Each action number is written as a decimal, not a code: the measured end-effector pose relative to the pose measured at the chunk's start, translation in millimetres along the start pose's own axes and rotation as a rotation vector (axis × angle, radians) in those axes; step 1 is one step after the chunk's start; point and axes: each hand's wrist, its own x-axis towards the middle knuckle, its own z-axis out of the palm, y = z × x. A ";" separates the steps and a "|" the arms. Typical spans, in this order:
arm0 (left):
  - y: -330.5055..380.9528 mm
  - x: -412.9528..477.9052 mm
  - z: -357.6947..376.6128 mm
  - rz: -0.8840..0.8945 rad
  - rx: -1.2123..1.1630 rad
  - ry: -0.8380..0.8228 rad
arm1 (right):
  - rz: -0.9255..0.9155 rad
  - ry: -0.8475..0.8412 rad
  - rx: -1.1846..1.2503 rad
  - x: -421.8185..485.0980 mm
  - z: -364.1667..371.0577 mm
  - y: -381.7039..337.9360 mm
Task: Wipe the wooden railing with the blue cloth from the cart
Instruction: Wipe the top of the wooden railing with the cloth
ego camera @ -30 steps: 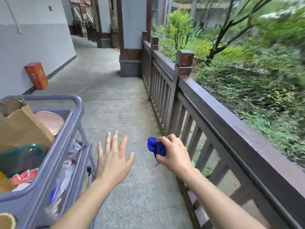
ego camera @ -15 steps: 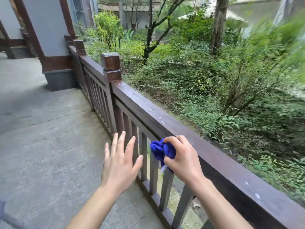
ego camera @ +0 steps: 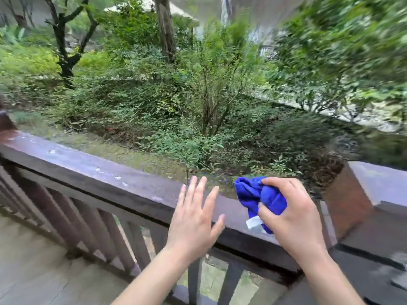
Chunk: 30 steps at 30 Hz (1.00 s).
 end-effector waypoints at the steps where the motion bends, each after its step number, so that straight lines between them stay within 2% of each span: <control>1: 2.6 7.5 6.0 0.040 -0.009 -0.025 | 0.030 0.037 -0.017 -5.4 -6.0 3.5; 6: -1.6 26.3 37.9 0.096 -0.008 -0.176 | 0.196 0.122 -0.143 -32.2 -13.4 27.6; 10: -12.5 23.7 55.5 0.103 0.049 -0.235 | 0.318 -0.041 -0.338 -47.6 12.2 44.9; 12: -13.9 25.5 59.3 0.111 0.040 -0.222 | 0.283 -0.102 -0.561 -50.5 27.3 50.3; 14: -13.5 26.8 61.5 0.120 0.028 -0.190 | 0.187 -0.117 -0.661 -49.6 37.6 58.1; 16: -14.2 26.9 64.0 0.129 0.021 -0.163 | 0.150 -0.114 -0.603 -42.5 40.8 65.2; 18: -15.2 26.4 65.0 0.130 0.016 -0.157 | 0.255 -0.073 -0.490 -34.9 41.2 69.2; 20: -15.7 26.3 65.5 0.133 0.016 -0.151 | 0.303 0.014 -0.474 -36.8 46.6 66.4; 25: -16.0 27.5 68.3 0.142 0.000 -0.140 | 0.058 0.041 -0.513 -59.6 55.9 60.2; 30: -13.9 28.5 66.8 0.145 -0.002 -0.123 | 0.333 0.084 -0.526 -20.8 59.3 58.6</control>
